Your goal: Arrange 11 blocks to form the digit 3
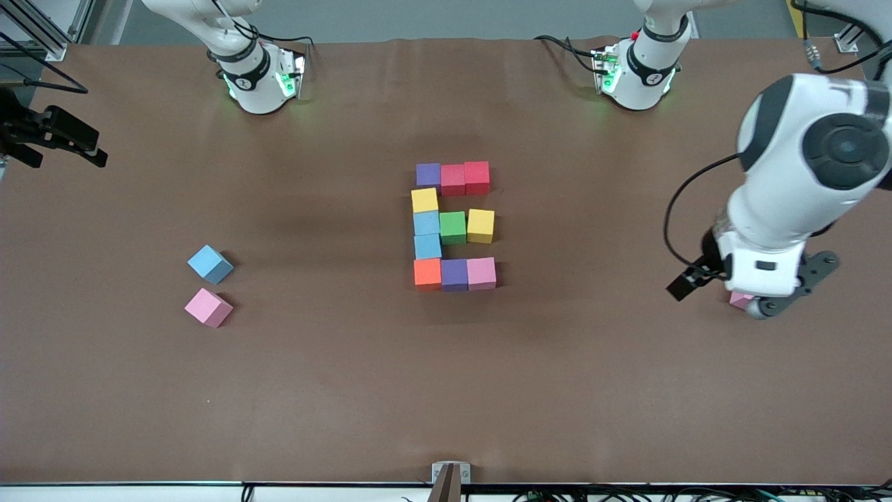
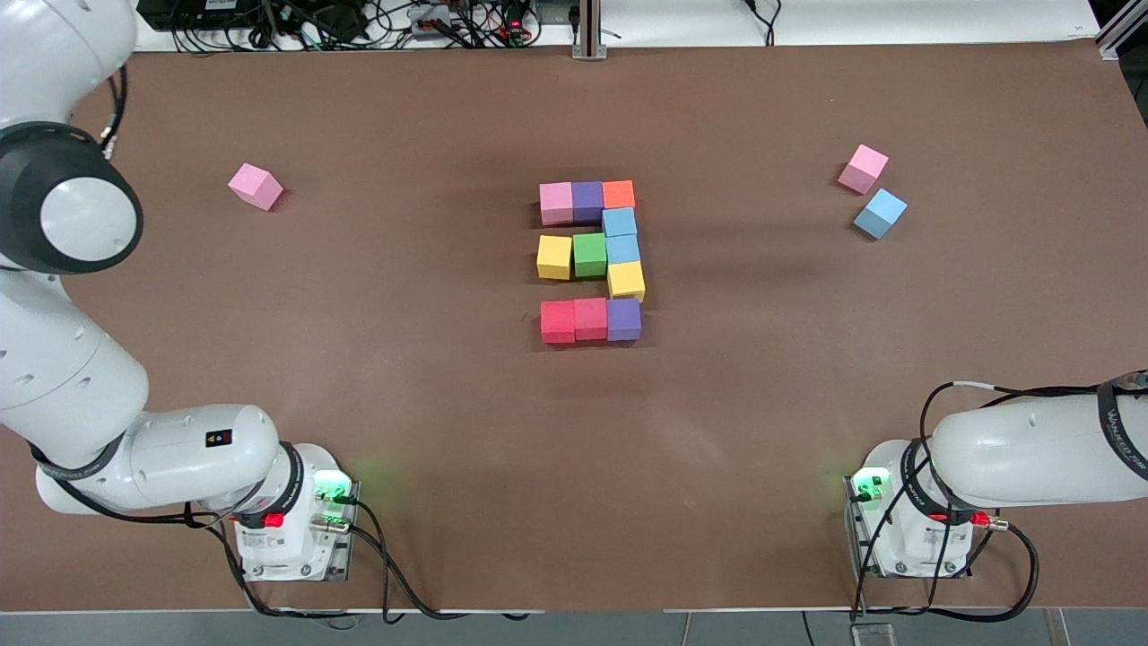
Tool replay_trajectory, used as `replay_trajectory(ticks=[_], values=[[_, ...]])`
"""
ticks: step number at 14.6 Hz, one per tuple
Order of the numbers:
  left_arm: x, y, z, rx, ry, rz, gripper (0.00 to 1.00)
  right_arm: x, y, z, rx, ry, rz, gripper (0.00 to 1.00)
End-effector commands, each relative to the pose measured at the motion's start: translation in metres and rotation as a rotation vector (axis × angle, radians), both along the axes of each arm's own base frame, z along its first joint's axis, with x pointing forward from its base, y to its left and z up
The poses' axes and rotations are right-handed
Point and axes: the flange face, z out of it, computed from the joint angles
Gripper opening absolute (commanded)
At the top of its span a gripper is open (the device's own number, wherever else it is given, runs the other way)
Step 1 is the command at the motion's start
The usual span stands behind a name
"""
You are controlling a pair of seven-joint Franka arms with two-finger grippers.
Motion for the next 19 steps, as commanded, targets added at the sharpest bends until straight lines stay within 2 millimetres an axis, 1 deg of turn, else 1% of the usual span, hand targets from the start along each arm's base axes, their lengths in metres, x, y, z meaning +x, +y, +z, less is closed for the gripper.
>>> replay_trajectory(ticks=[1, 3, 4, 5, 6, 7, 8, 9, 10, 12, 13, 15, 16, 17, 19], values=[[-0.026, 0.022, 0.042, 0.021, 0.023, -0.115, 1.0, -0.002, -0.003, 0.004, -0.008, -0.008, 0.0, 1.0], [-0.04, 0.053, 0.071, 0.016, 0.041, -0.193, 1.0, -0.002, -0.003, 0.004, -0.008, -0.008, 0.0, 1.0], [-0.047, 0.073, 0.081, 0.008, 0.049, -0.257, 1.0, -0.002, -0.003, 0.003, -0.008, -0.007, 0.0, 1.0], [-0.054, 0.087, 0.088, 0.002, 0.065, -0.32, 1.0, -0.002, -0.003, 0.004, -0.008, -0.007, 0.0, 1.0], [-0.061, 0.098, 0.094, 0.002, 0.077, -0.369, 1.0, -0.002, -0.003, 0.004, -0.008, -0.008, 0.0, 1.0], [-0.067, 0.104, 0.101, 0.002, 0.076, -0.387, 1.0, -0.002, -0.003, 0.003, -0.008, -0.007, 0.0, 1.0], [-0.073, 0.109, 0.103, -0.012, 0.092, -0.401, 1.0, -0.002, -0.003, 0.004, -0.008, -0.008, 0.0, 1.0], [-0.08, 0.107, 0.106, -0.04, 0.108, -0.422, 1.0, -0.002, -0.003, 0.004, -0.008, -0.008, 0.0, 1.0], [-0.086, 0.115, 0.109, -0.07, 0.104, -0.411, 1.0, -0.002, -0.003, 0.004, -0.008, -0.008, 0.0, 1.0], [-0.095, 0.116, 0.113, -0.113, 0.092, -0.436, 1.0, -0.002, -0.003, 0.004, -0.008, -0.008, 0.0, 1.0], [-0.103, 0.111, 0.111, -0.113, 0.1, -0.443, 1.0, -0.002, -0.002, 0.004, -0.008, -0.008, 0.002, 1.0], [-0.124, 0.11, 0.109, -0.111, 0.114, -0.445, 1.0, -0.002, -0.003, 0.004, -0.01, -0.008, 0.0, 1.0], [-0.131, 0.11, 0.107, -0.112, 0.119, -0.447, 1.0, -0.002, -0.003, 0.004, -0.01, -0.008, 0.0, 1.0], [-0.135, 0.108, 0.107, -0.111, 0.119, -0.455, 1.0, -0.002, -0.002, 0.004, -0.008, -0.008, 0.002, 1.0], [-0.148, 0.091, 0.104, -0.106, 0.128, -0.49, 1.0, -0.002, -0.002, 0.004, -0.008, -0.008, 0.002, 1.0]])
